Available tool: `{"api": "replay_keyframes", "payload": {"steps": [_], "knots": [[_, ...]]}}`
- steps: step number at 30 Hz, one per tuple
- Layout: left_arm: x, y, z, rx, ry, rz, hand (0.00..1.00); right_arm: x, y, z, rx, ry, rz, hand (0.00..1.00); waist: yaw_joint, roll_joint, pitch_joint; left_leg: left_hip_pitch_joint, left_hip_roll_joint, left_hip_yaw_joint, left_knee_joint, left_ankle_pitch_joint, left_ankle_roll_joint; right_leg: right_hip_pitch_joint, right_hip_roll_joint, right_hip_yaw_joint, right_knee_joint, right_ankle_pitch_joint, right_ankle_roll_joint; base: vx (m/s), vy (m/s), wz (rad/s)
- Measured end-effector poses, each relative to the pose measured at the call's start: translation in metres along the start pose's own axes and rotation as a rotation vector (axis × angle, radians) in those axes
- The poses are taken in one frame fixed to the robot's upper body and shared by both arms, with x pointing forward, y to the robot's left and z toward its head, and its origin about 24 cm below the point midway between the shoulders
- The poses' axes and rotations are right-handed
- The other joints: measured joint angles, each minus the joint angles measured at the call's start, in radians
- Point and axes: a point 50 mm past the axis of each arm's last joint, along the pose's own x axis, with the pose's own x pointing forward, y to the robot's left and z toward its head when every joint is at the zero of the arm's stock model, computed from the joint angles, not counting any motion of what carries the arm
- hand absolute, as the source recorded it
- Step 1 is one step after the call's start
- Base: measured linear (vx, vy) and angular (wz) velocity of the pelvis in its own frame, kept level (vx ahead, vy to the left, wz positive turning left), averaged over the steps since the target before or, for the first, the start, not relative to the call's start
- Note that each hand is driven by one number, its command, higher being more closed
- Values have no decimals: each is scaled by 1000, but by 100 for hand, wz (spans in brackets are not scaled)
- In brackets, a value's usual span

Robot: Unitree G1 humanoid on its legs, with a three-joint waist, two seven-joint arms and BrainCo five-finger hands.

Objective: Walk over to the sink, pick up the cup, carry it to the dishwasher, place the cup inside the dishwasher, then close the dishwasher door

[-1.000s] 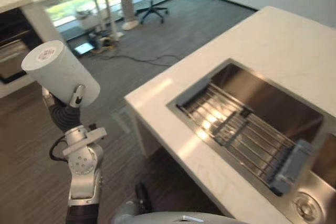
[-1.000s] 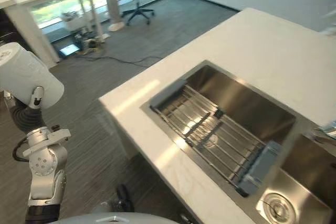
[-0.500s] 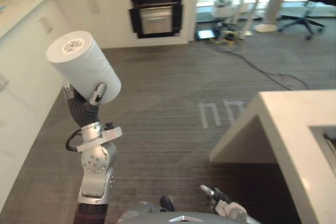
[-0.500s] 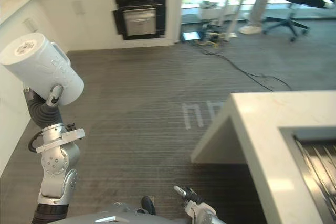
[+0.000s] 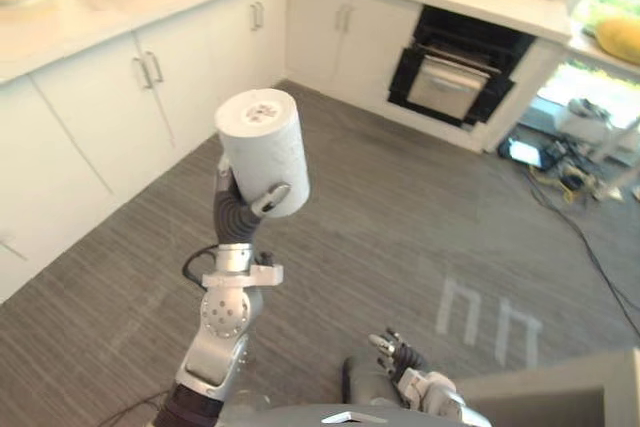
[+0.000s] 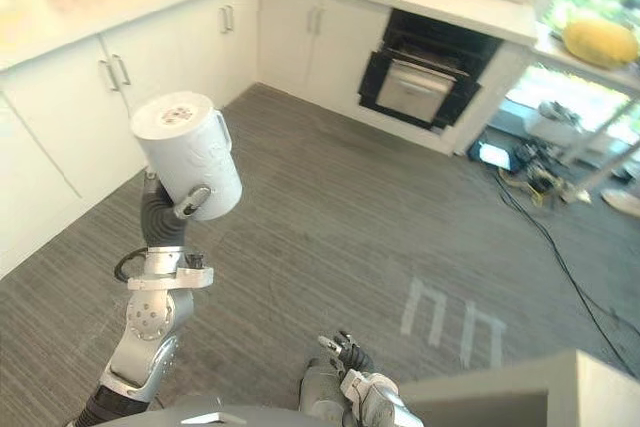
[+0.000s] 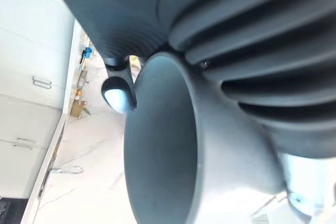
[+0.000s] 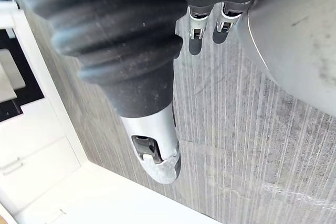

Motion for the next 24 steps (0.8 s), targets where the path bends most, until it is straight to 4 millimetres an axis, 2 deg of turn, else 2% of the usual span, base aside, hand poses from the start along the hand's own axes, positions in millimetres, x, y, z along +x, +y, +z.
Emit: {"api": "replay_keyframes", "payload": {"steps": [1,2,3,4,5,6,7,8,9,10,11,13,14,15,16,17,18,19,21,22,24], "knots": [[-4,3,4,-1,-4,14,100,0,4,-1,-12,2,27,0,14,-11,-7,10,1,1,36,-62,-17,-4,9,12,25,36,15,350,-408,16],[-12,3,2,-12,20,19,100,-1,6,1,-25,-6,47,0,14,20,-16,38,40,-3,39,-99,-34,-16,37,-13,101,3,24,307,-352,0],[-16,3,0,-19,40,17,100,-1,7,1,-34,-4,54,0,8,29,-35,54,68,0,22,-105,-41,-15,52,-29,111,-19,13,326,-307,10],[-23,0,-2,-29,71,0,100,-4,7,3,-68,3,66,0,-5,66,-66,66,107,14,23,-78,-46,-11,75,-69,110,-53,-8,390,-273,28],[-24,-6,-2,-51,77,-27,100,-4,6,6,-81,6,68,0,-24,96,-77,11,135,68,135,-25,-56,10,85,-96,112,-67,-27,472,-336,34],[-25,-10,-2,-66,79,-37,100,-4,5,6,-83,8,66,0,-25,92,-73,-18,148,91,205,14,-66,25,88,-103,106,-71,-32,498,-334,36],[-23,-15,-1,-96,72,-44,100,-8,0,5,-74,12,50,0,-28,109,-71,-98,194,151,390,149,-76,92,99,-119,71,-81,-54,475,-314,28],[-21,-16,-1,-107,62,-38,100,-12,-9,2,-41,7,21,0,-24,116,-70,-146,238,198,501,166,-77,147,108,-133,29,-81,-64,325,-185,30],[-19,-17,-1,-113,55,-38,100,-14,-15,0,-28,-7,16,0,-22,115,-70,-165,260,230,553,164,-71,185,109,-142,1,-78,-68,383,-190,38],[-15,-18,0,-122,38,-44,100,-23,-31,-9,-30,-36,15,0,-18,107,-70,-196,291,293,609,152,-52,265,107,-161,-64,-74,-75,291,-135,35],[-14,-17,1,-126,27,-43,100,-28,-39,-15,-37,-42,12,0,-15,103,-70,-203,298,322,607,143,-45,298,104,-170,-91,-73,-77,410,-169,41],[-10,-14,3,-121,2,-37,100,-37,-48,-28,-45,-46,18,0,-15,94,-71,-230,298,391,500,103,-44,359,96,-182,-156,-72,-79,292,-50,15],[-9,-11,1,-114,6,-34,100,-36,-46,-32,-54,-24,29,0,-14,79,-71,-233,262,416,339,92,-42,372,77,-174,-176,-71,-79,276,21,-19],[-11,-10,-3,-99,27,-40,100,-31,-41,-33,-77,0,43,0,-12,53,-70,-230,194,393,123,103,-45,369,47,-152,-188,-68,-74,245,55,-41],[-14,-9,-8,-83,58,-51,100,-25,-35,-30,-101,32,64,0,-6,36,-66,-224,139,335,-82,184,-55,368,28,-129,-201,-63,-64,229,63,-48],[-15,-9,-9,-77,69,-53,100,-23,-33,-30,-112,50,73,0,-1,35,-66,-208,126,315,-177,248,-58,370,28,-114,-209,-58,-56,218,110,-67],[-15,-8,-10,-73,78,-50,100,-18,-29,-29,-112,77,76,0,13,47,-64,-186,130,286,-330,418,-52,388,47,-84,-234,-52,-37,228,159,-67],[-16,-6,-12,-54,90,-51,100,-12,-20,-30,-109,106,76,0,19,29,-67,-159,118,284,-371,509,-80,407,40,-58,-253,-59,-14,230,161,-53],[-16,-2,-16,-21,101,-80,100,-4,-2,-32,-88,119,111,0,18,-12,-62,-127,102,302,-438,524,-69,400,19,-55,-255,-44,-11,168,137,-10],[-17,2,-17,7,111,-88,100,1,7,-34,-66,125,123,0,18,-30,-60,-113,86,305,-491,550,-63,391,8,-49,-260,-44,-12,95,117,2],[-19,6,-21,31,127,-91,100,4,13,-32,-38,128,125,0,16,-44,-64,-88,69,305,-560,582,-56,387,-1,-46,-263,-44,-12,2,104,10]]}}
